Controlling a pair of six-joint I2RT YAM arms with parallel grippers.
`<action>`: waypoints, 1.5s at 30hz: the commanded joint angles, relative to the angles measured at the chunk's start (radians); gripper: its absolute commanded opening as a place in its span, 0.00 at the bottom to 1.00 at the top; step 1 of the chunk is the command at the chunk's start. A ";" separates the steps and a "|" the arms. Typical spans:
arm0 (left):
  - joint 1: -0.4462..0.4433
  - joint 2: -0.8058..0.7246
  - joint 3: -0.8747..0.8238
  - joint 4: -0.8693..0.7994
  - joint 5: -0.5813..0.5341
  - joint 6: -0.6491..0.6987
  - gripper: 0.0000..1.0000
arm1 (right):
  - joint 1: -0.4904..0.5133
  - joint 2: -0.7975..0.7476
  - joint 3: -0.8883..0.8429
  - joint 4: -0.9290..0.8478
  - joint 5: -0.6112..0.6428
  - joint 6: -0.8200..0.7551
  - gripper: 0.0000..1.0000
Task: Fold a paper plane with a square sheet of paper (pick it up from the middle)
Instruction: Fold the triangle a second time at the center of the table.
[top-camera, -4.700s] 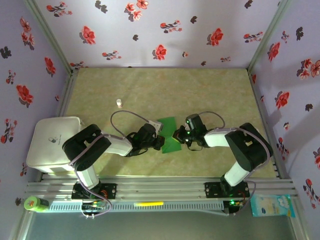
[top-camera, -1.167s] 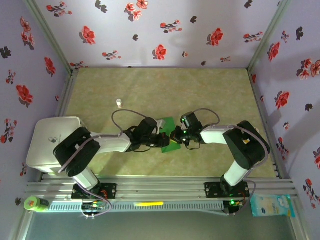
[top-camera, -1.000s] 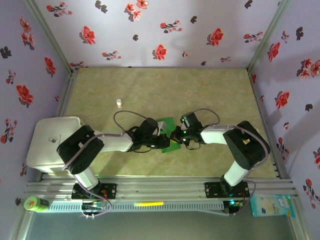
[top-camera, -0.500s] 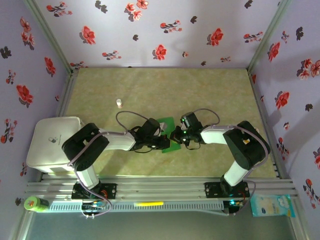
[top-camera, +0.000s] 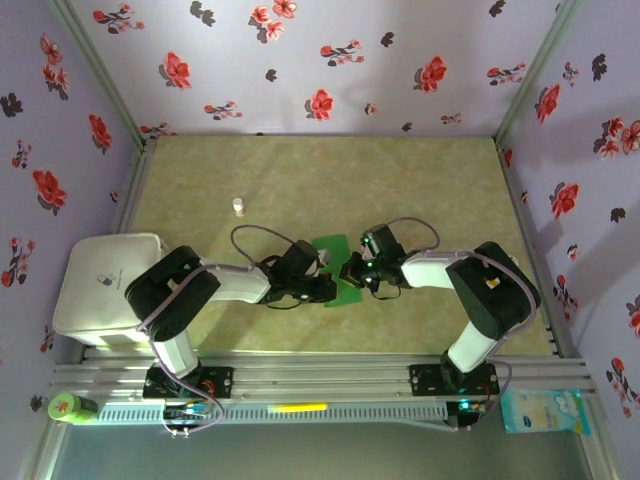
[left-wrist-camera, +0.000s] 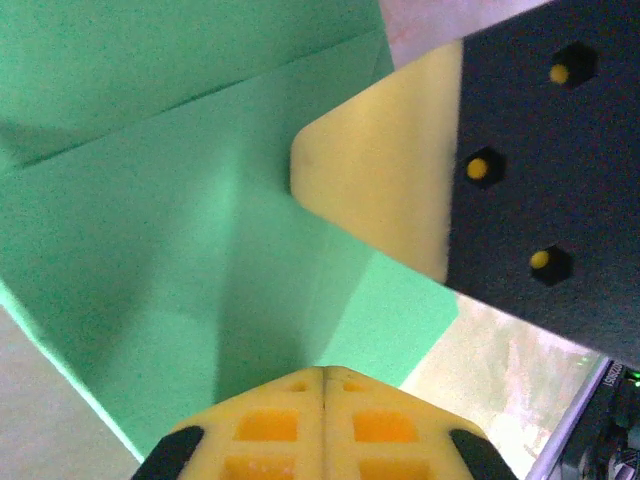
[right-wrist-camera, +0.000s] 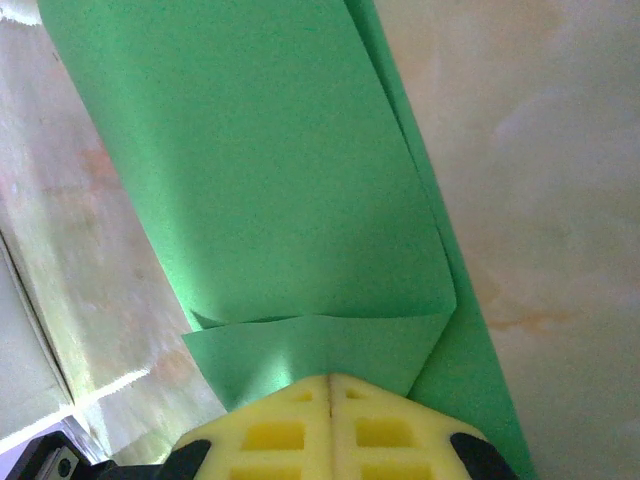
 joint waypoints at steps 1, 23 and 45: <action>-0.002 -0.020 -0.034 -0.038 -0.018 0.027 0.04 | 0.001 0.016 -0.036 -0.086 0.076 0.008 0.02; -0.027 -0.119 -0.128 -0.116 -0.038 0.066 0.04 | -0.008 0.016 -0.038 -0.094 0.078 -0.002 0.02; -0.028 -0.138 0.010 -0.072 -0.071 0.047 0.05 | -0.011 0.021 -0.037 -0.081 0.069 0.005 0.02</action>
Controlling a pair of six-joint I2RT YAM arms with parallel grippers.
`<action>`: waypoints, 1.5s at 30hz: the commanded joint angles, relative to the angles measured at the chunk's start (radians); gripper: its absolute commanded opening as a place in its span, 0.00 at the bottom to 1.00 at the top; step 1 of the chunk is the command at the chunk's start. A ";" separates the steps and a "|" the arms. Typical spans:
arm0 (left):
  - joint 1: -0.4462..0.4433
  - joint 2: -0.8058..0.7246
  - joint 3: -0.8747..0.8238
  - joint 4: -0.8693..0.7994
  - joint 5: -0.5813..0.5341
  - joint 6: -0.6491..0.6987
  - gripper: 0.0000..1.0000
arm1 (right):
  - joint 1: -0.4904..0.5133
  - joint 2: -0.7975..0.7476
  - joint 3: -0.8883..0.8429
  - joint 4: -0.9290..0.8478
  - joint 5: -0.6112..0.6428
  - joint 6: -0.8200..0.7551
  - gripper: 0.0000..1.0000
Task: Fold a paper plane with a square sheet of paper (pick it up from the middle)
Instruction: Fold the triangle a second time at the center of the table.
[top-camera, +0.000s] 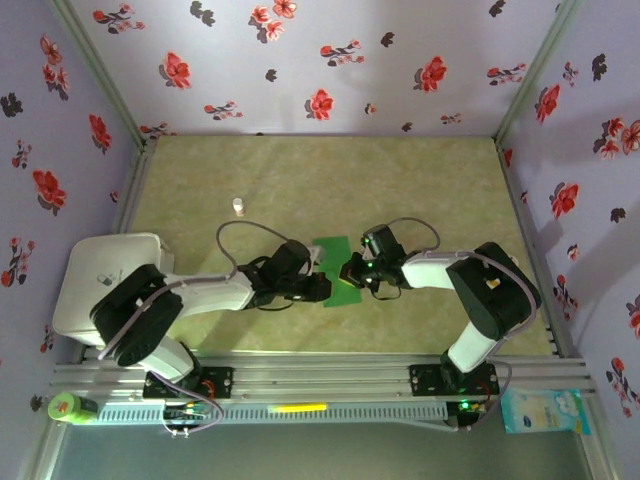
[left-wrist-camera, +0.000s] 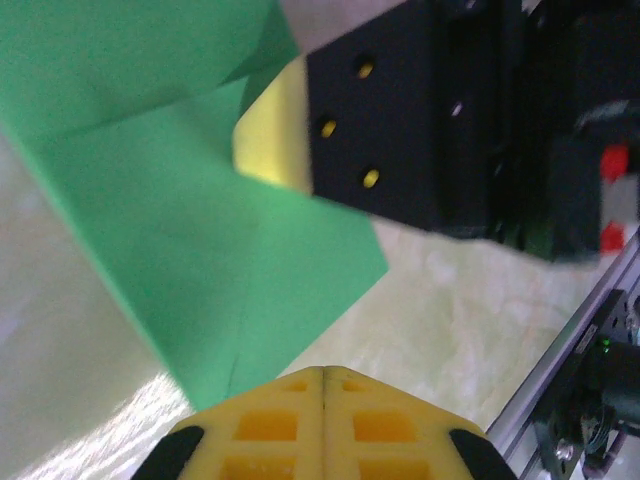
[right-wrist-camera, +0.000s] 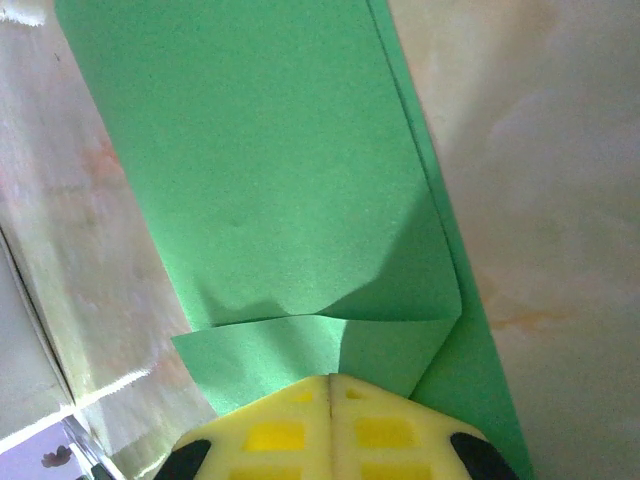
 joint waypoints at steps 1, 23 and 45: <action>-0.002 0.069 0.039 0.035 -0.001 -0.010 0.05 | -0.009 0.023 -0.029 -0.091 0.069 0.003 0.02; -0.003 0.016 -0.134 0.012 0.069 -0.017 0.06 | -0.010 0.035 -0.033 -0.086 0.073 0.004 0.02; 0.056 0.194 0.054 0.083 0.061 -0.036 0.05 | -0.009 0.028 -0.037 -0.060 0.049 0.017 0.02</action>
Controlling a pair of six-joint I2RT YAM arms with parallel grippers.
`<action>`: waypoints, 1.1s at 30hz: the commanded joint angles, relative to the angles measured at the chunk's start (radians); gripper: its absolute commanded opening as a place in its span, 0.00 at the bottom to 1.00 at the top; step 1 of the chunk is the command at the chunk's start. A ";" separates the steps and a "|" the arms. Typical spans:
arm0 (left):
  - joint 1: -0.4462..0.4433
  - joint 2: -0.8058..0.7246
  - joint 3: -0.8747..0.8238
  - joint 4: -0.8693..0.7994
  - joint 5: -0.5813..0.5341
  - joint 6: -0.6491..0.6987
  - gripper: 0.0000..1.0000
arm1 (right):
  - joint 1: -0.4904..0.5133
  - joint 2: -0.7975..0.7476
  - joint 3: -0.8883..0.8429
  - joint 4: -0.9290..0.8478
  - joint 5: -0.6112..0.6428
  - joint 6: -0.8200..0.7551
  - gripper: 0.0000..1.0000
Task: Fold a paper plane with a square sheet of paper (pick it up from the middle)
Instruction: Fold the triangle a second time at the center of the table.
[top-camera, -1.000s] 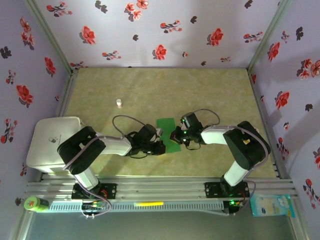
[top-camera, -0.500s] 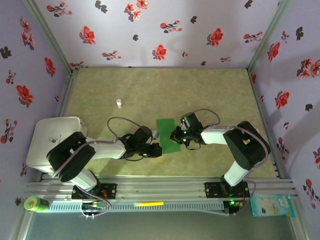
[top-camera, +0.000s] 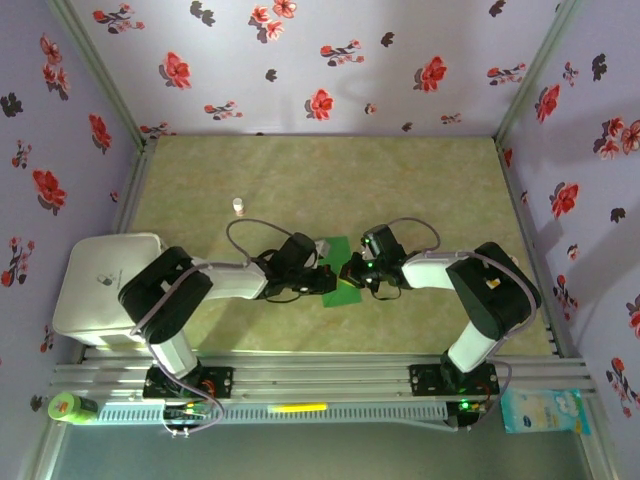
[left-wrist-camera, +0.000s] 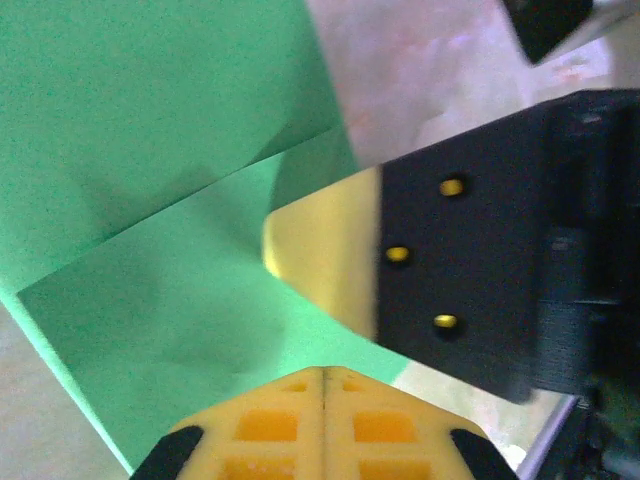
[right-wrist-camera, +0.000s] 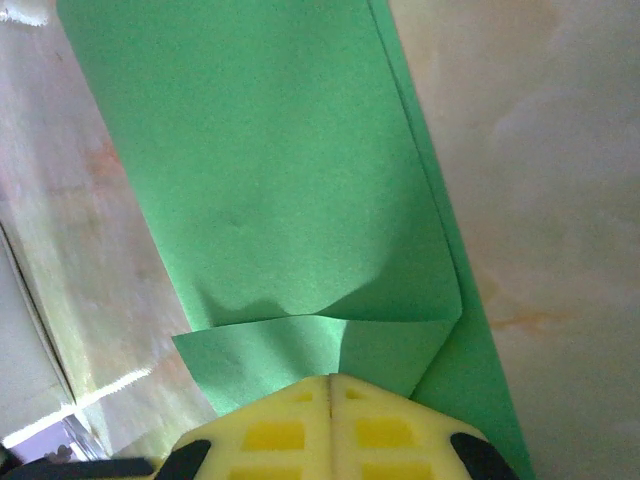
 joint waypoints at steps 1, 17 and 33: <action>0.004 0.032 -0.011 0.000 0.004 0.006 0.05 | -0.009 0.030 -0.033 -0.065 0.049 0.018 0.03; -0.009 0.064 -0.091 -0.056 -0.032 0.029 0.01 | -0.006 -0.077 0.010 -0.050 0.015 -0.022 0.08; -0.009 0.056 -0.099 -0.039 -0.037 0.030 0.00 | -0.025 0.036 0.034 -0.094 0.084 -0.038 0.03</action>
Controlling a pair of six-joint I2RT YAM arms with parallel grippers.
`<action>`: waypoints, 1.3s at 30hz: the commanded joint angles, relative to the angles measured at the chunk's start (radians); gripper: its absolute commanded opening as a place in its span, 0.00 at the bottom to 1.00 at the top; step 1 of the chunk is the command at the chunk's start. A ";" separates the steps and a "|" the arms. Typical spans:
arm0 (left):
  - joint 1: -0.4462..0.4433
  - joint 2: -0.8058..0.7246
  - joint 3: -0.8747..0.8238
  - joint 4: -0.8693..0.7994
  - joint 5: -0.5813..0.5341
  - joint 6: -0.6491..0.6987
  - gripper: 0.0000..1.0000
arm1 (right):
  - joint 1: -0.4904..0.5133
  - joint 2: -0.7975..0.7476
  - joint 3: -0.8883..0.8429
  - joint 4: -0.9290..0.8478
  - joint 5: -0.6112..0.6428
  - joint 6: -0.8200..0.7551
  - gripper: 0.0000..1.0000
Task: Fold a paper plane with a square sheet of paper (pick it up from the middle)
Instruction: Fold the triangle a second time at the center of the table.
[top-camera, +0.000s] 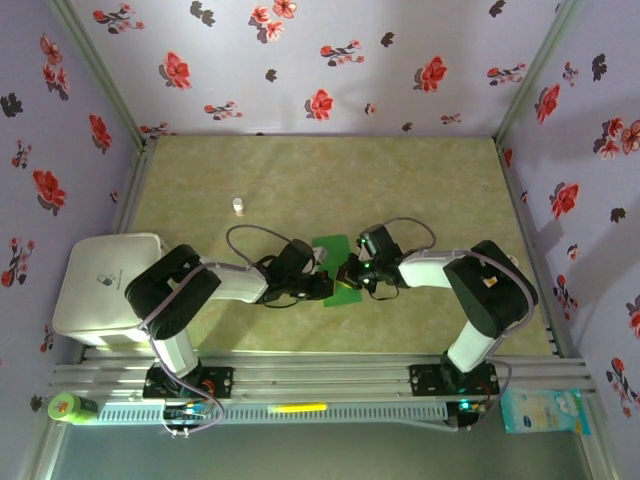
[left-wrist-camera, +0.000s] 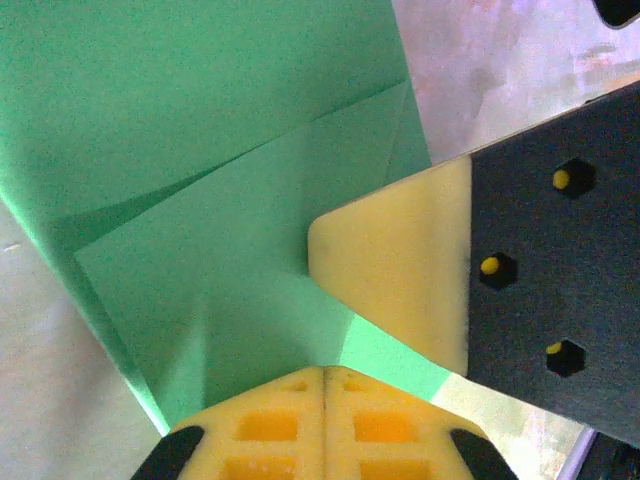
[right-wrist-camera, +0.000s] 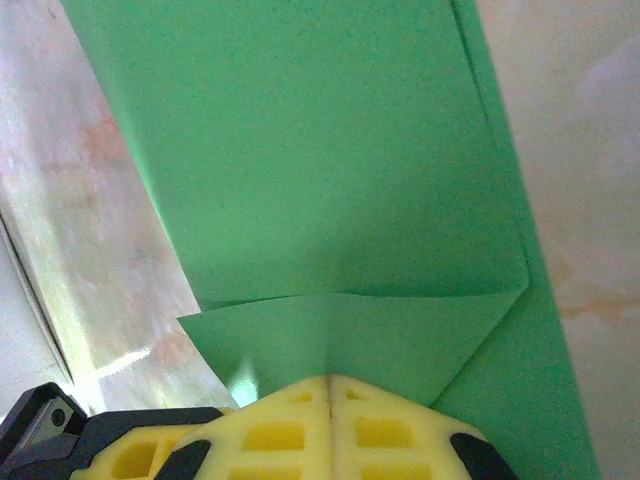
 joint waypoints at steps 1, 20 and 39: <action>-0.008 0.028 -0.042 -0.116 -0.032 0.023 0.00 | -0.051 0.018 0.013 -0.072 0.107 -0.030 0.03; -0.003 0.006 -0.044 -0.148 -0.031 0.073 0.00 | -0.138 -0.091 0.000 -0.012 -0.011 -0.045 0.08; 0.003 -0.105 0.003 -0.183 -0.006 0.063 0.00 | -0.059 0.011 -0.023 -0.111 0.088 -0.043 0.00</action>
